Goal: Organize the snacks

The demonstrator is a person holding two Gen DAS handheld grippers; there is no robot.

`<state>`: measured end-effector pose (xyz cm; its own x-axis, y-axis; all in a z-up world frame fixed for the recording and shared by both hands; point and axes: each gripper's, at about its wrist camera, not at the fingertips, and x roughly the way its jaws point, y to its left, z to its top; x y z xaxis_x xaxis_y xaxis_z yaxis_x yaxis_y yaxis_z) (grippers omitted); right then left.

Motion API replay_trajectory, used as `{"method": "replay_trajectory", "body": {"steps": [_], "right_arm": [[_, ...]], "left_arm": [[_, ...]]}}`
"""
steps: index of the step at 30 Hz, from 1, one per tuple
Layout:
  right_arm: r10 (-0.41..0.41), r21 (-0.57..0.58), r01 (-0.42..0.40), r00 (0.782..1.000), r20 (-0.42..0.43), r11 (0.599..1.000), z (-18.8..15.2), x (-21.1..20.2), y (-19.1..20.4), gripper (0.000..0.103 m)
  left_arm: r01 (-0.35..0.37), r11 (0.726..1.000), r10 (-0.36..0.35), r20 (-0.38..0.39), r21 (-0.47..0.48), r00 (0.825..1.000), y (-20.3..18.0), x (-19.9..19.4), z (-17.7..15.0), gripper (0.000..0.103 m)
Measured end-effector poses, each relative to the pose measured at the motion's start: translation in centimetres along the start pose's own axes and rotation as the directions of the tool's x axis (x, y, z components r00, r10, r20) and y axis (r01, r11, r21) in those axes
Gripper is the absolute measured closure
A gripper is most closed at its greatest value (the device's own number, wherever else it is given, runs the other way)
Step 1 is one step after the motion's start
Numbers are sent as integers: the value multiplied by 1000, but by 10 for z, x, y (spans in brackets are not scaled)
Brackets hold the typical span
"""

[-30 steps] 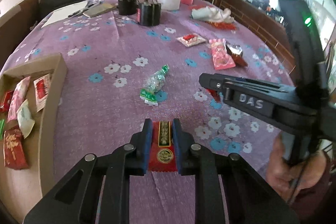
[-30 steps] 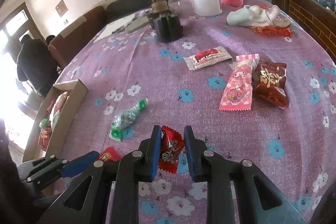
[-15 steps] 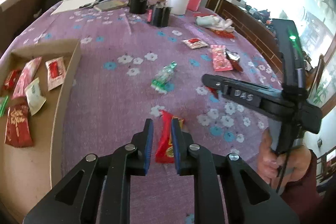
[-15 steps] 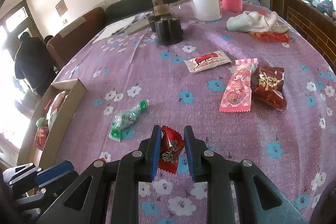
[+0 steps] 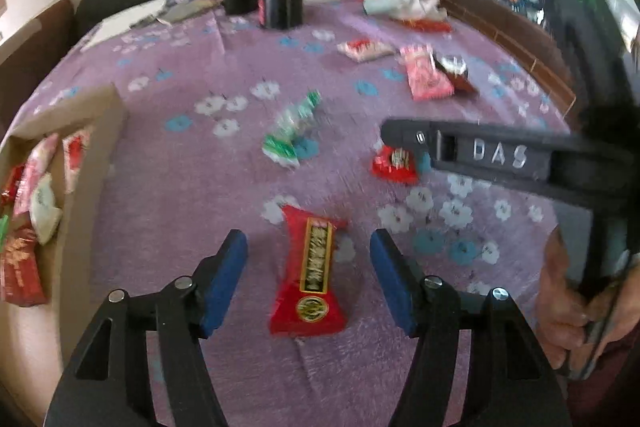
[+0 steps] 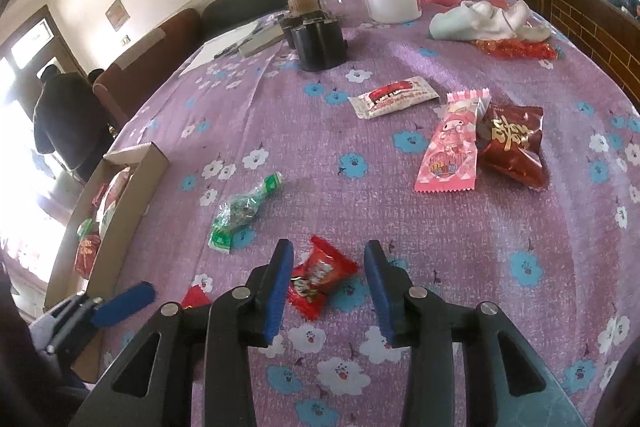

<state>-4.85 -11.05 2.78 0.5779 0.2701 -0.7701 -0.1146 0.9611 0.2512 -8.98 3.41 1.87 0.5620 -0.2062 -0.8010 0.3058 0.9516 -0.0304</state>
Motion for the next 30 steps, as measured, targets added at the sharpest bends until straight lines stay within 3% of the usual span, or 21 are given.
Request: {"method": "replay_trajectory", "body": {"steps": [1,3,4,7,9,11,12,15,23,30], "right_arm": [[-2,-5,2,1000,-5,1000,-1,2,1,64],[-11,-27,10,1000,-18,1000,-1,5,6,63],[-26,-49,26,1000,-15,998,-3,6,10,62],[-85,-129,83,996,-9,988,-8,8,26,62],[-140,-182,138,990,5,974,-13,9,35,71],[-136,-196,135,991,9,971,-15,9,40,85],[-133,-193,133,991,11,972,-15,8,40,87],[-135,-166,137,991,26,977,-13,6,35,87],[-27,-77,35,995,99,996,-6,-12,20,87],[-44,-63,51,992,118,997,-5,-18,24,87]], "left_arm": [[-2,1000,3,12,-6,1000,0,-2,1,47],[-32,999,32,12,-14,999,2,-2,1,82],[-27,999,28,12,-18,1000,4,-3,1,88],[12,998,-11,8,-63,1000,11,-6,-1,88],[30,995,-29,9,-94,1000,16,-8,-4,88],[41,992,-40,11,-120,999,22,-12,-6,88],[44,991,-42,13,-128,999,24,-13,-7,88],[70,984,-66,32,-163,997,32,-24,-9,88],[98,972,-70,135,-212,988,58,-71,-13,87],[11,961,38,171,-275,985,96,-97,-21,87]]}}
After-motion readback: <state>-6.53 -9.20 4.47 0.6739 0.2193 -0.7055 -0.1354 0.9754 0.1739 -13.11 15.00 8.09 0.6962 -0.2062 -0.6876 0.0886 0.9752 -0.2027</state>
